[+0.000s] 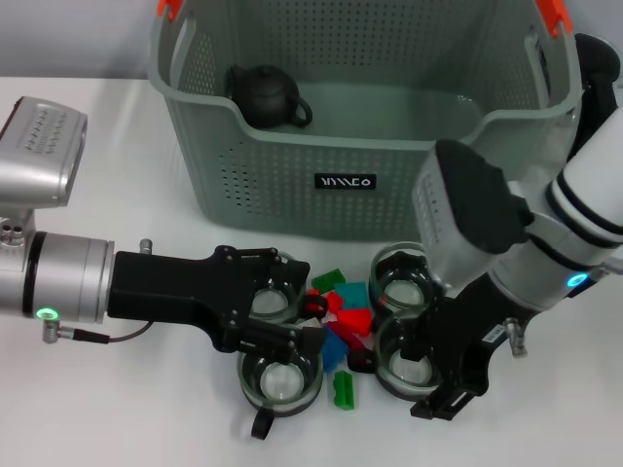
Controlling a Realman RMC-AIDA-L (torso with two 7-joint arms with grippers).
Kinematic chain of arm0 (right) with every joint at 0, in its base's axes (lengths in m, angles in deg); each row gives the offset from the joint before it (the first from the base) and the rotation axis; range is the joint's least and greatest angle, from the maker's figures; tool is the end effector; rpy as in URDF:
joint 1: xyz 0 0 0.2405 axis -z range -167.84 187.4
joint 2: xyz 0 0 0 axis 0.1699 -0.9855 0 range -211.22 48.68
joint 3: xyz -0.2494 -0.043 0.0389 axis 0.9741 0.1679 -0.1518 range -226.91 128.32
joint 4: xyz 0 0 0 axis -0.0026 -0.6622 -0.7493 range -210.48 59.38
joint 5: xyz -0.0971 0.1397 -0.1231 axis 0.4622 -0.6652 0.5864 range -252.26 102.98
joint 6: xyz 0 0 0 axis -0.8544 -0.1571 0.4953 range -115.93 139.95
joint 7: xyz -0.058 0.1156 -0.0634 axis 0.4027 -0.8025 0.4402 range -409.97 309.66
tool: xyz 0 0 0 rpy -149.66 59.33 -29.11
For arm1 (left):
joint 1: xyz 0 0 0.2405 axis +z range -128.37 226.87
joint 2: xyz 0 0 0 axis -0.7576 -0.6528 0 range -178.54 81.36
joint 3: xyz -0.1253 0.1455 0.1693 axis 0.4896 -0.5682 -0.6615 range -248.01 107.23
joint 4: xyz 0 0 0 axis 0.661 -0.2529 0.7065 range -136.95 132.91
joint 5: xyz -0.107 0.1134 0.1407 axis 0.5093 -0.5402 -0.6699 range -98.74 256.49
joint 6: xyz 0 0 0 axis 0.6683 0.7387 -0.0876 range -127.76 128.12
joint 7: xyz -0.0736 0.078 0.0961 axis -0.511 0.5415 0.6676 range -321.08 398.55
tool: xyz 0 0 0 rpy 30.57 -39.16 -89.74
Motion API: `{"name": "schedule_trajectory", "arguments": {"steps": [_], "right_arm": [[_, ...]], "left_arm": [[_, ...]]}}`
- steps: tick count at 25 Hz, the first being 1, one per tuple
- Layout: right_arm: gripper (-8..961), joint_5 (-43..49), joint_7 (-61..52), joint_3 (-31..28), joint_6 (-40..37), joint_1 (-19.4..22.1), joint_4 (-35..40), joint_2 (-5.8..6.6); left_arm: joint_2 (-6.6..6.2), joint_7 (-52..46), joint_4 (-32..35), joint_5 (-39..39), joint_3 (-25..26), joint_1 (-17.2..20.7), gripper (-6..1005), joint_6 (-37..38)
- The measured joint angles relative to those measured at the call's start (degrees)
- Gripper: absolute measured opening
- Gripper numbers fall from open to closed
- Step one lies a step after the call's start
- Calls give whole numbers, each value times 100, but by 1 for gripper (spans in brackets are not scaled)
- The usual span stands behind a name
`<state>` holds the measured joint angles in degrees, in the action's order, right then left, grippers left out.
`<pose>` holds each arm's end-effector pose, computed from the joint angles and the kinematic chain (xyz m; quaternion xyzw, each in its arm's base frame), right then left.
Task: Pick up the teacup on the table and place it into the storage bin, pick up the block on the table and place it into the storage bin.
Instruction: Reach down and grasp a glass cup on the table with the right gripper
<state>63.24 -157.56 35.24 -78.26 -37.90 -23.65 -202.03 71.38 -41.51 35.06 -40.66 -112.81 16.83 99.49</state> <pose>0.1621 0.3378 -0.0741 0.9765 -0.0270 0.1985 0.0797 -0.2400 0.3060 -0.0189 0.9554 0.1852 0.2299 0.0007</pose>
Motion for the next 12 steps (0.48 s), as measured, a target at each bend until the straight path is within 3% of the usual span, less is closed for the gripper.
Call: {"name": "schedule_trajectory", "arguments": {"steps": [12], "right_arm": [[729, 28, -327, 699, 144, -33, 266, -9]], "left_arm": [[6, 1, -17, 0, 31, 3, 951, -4]]}}
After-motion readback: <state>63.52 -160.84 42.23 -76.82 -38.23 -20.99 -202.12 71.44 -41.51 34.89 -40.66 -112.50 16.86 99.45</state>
